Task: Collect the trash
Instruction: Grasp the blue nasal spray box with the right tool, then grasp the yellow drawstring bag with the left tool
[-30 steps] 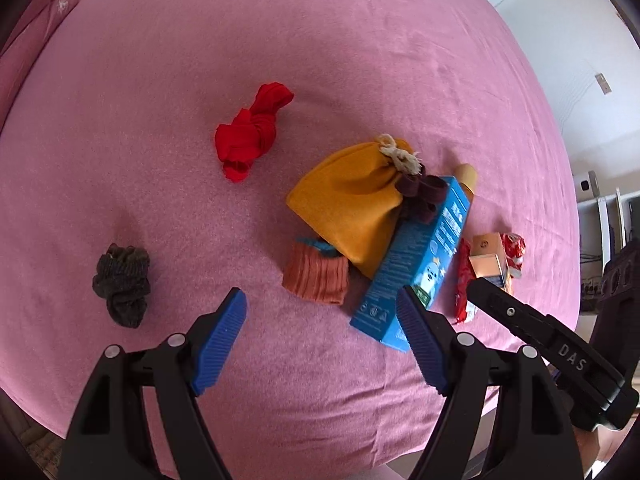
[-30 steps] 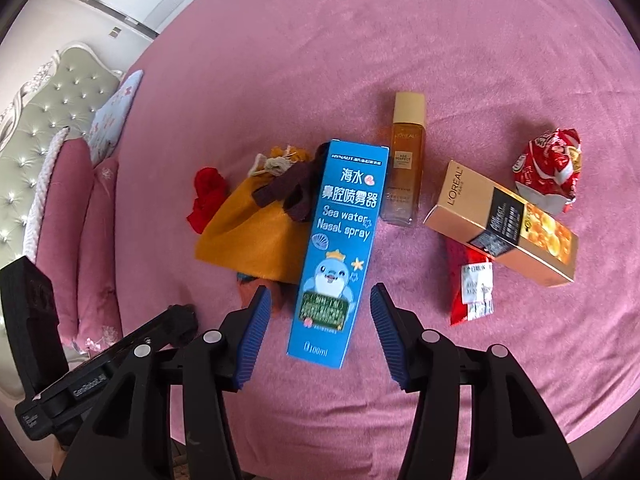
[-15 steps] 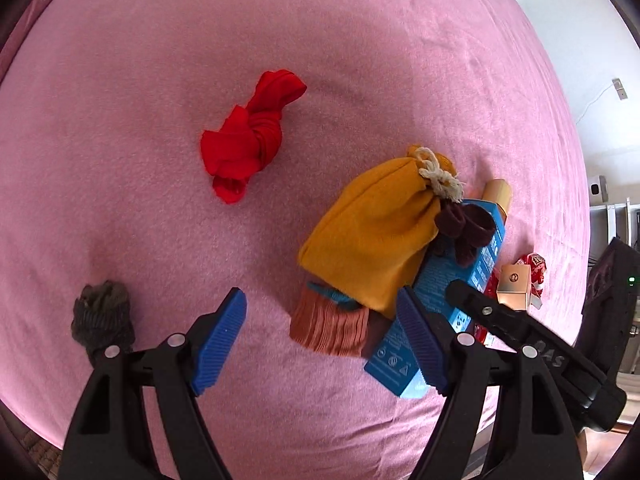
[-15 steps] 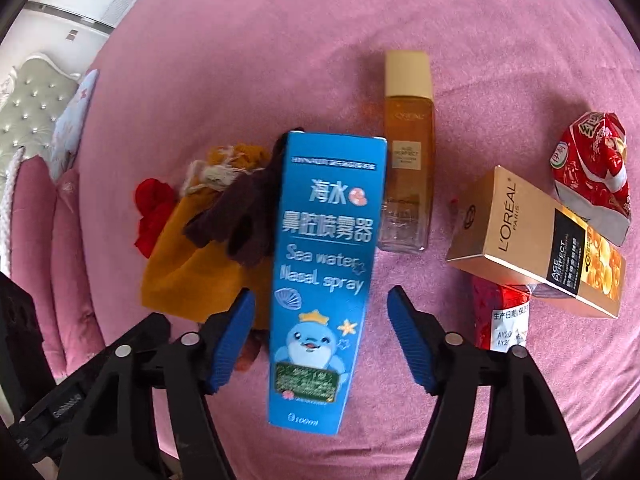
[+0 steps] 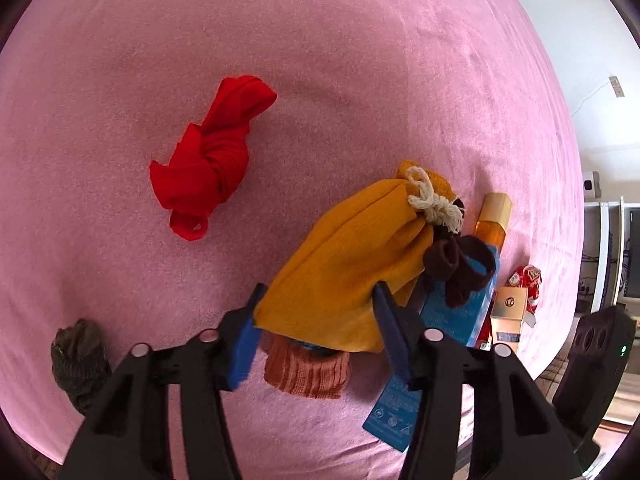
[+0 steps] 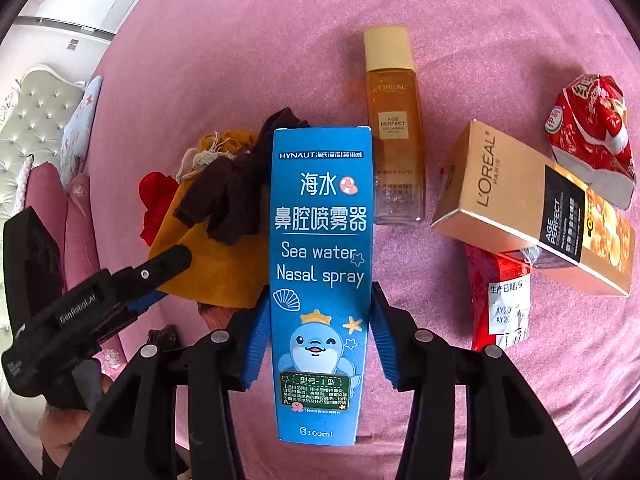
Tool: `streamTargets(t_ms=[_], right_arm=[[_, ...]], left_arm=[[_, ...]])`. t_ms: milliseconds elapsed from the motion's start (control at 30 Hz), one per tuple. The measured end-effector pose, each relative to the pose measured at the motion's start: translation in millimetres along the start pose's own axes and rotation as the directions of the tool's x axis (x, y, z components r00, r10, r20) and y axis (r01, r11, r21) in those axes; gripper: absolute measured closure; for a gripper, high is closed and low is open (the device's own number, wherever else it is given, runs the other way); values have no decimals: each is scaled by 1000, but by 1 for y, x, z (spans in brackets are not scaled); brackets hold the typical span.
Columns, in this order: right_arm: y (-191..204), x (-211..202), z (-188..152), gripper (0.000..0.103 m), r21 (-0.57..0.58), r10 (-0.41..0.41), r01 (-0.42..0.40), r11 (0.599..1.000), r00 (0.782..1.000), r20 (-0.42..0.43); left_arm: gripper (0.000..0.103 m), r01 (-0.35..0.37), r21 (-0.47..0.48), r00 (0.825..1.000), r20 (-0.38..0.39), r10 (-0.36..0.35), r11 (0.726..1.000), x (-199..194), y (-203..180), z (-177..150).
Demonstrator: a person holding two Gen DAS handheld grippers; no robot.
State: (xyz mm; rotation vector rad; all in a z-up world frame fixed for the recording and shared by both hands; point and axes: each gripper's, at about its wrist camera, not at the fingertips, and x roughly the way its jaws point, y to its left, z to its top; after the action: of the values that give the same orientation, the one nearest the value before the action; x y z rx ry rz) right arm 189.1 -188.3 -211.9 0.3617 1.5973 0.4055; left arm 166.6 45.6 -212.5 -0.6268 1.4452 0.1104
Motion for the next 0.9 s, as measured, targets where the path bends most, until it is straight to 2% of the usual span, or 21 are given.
streamTargets(t_ms=[100, 200, 533, 900], right_arm=[[3, 1, -3, 57, -5, -3, 3, 1000, 1000, 1], [4, -4, -6, 57, -6, 4, -4, 1000, 1000, 16], [-1, -41, -28, 57, -33, 37, -36, 999, 998, 58], [-7, -90, -74, 57, -60, 79, -72, 996, 988, 131]], left_arm=[[76, 13, 26, 1000, 10, -14, 1000, -5, -6, -1], [89, 23, 42, 1000, 20, -24, 999, -11, -9, -5], [92, 86, 32, 993, 74, -88, 996, -52, -23, -25], [93, 111, 89, 979, 162, -124, 990, -115, -36, -72]])
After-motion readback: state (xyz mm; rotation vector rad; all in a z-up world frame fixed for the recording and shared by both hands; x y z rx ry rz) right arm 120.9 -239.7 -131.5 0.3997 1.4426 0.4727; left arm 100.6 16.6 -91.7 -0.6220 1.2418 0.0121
